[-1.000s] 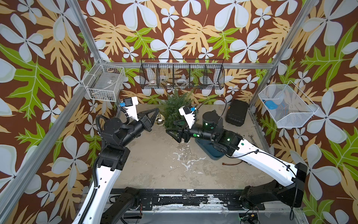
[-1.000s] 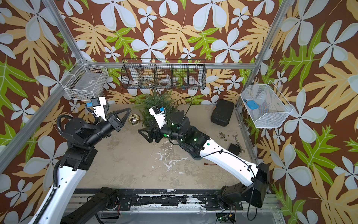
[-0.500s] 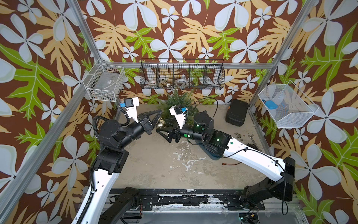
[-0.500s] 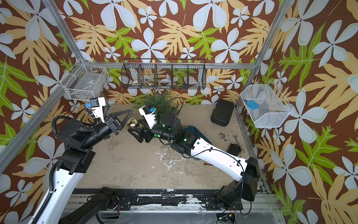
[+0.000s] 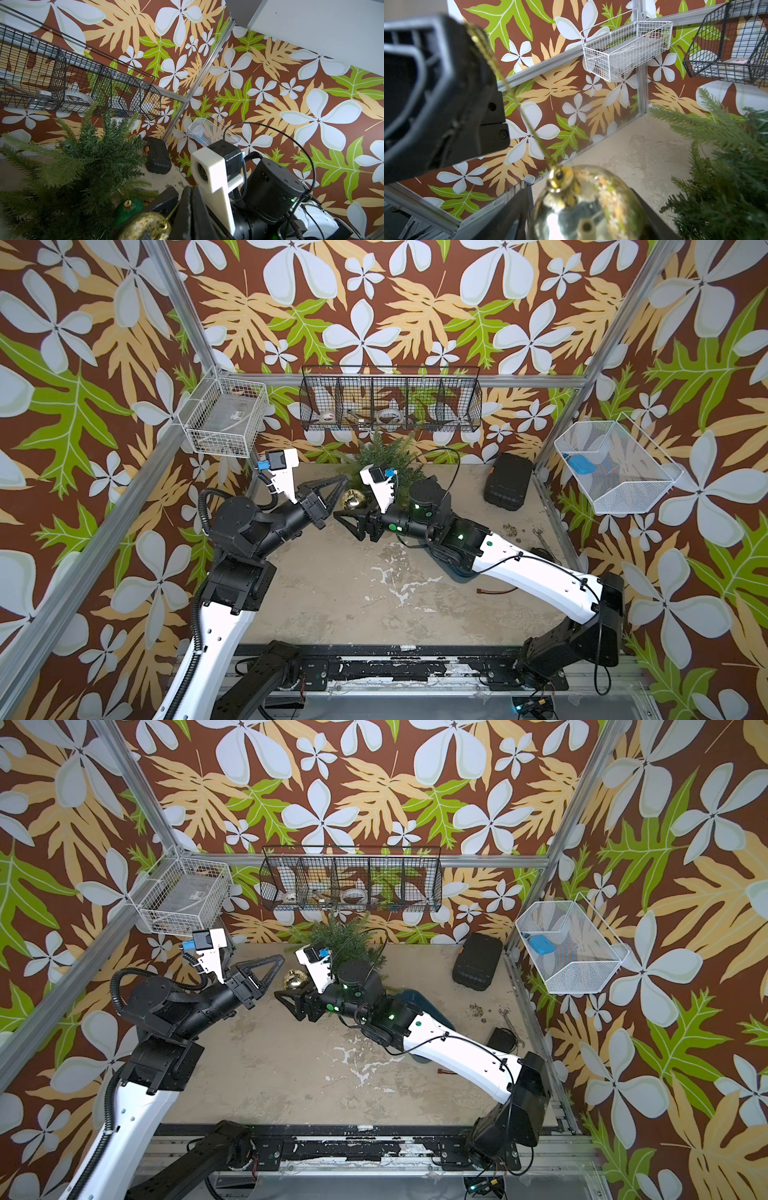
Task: Decorate the small christmas tree with ornaments
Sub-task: Hang an ornament on the christmas tree.
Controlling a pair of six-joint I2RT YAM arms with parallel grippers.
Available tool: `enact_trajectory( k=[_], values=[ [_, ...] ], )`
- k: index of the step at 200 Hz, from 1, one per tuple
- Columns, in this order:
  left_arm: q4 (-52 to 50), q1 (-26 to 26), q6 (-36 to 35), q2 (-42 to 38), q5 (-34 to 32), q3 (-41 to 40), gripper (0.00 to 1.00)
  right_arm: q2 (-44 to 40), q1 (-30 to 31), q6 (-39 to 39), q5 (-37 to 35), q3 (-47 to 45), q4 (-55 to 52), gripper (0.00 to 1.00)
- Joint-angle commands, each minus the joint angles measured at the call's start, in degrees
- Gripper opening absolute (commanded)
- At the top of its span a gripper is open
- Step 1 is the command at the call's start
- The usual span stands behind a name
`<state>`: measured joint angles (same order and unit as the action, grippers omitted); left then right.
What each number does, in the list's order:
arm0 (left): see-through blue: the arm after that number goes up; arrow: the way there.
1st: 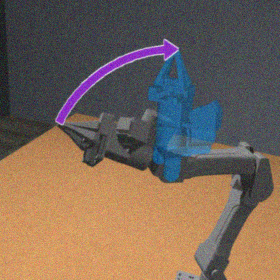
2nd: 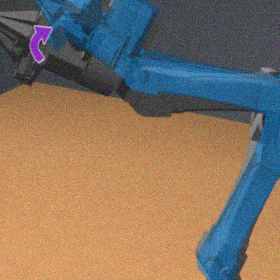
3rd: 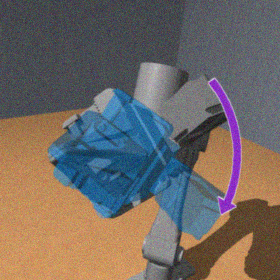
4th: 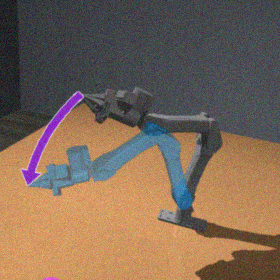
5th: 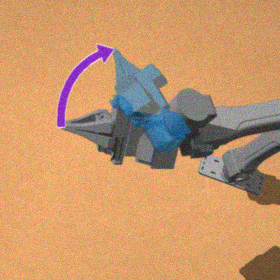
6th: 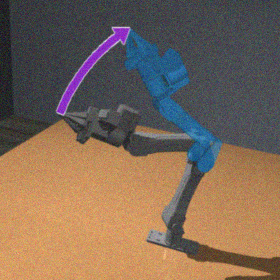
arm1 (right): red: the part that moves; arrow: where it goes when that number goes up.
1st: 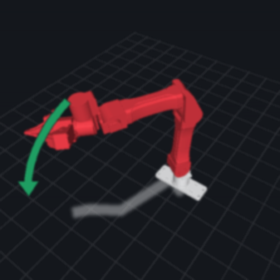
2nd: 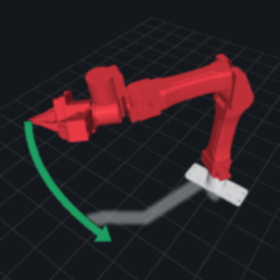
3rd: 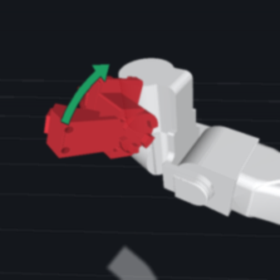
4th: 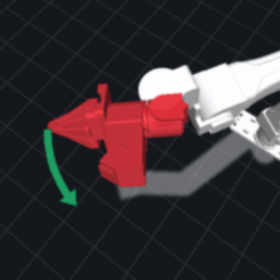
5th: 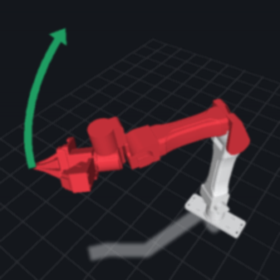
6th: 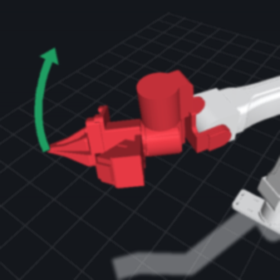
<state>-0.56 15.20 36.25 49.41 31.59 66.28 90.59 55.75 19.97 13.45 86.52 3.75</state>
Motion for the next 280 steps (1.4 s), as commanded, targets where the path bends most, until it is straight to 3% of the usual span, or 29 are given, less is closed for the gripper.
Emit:
enact_trajectory(
  k=[1, 17, 84, 159, 226, 280],
  values=[
    [0.4, 0.1, -0.2, -0.1, 0.1, 0.6, 0.00, 0.3, 0.1, -0.1, -0.6, 0.7, 0.3, 0.67],
    [-0.5, 0.2, -0.9, -0.2, -0.6, 0.8, 0.00, -0.5, 0.1, 0.0, -1.3, -0.2, 1.0, 0.62],
    [-2.9, 0.2, -3.6, -1.5, -3.3, -2.4, 0.00, -1.8, -0.5, -2.8, -2.7, 0.4, -2.4, 0.60],
    [-5.7, 0.1, -7.9, -0.8, -8.4, -2.6, 0.00, 3.7, -1.5, -3.8, -2.2, 7.2, -10.3, 0.60],
    [-15.3, 0.1, -19.0, 3.7, -18.0, 3.8, 0.00, 10.0, -3.1, -2.1, -2.3, 12.6, -15.6, 0.59],
    [-15.1, 0.0, -20.5, 6.7, -18.8, 3.4, 0.00, 12.5, -4.2, -1.0, -1.3, 15.1, -16.4, 0.59]
  ],
)
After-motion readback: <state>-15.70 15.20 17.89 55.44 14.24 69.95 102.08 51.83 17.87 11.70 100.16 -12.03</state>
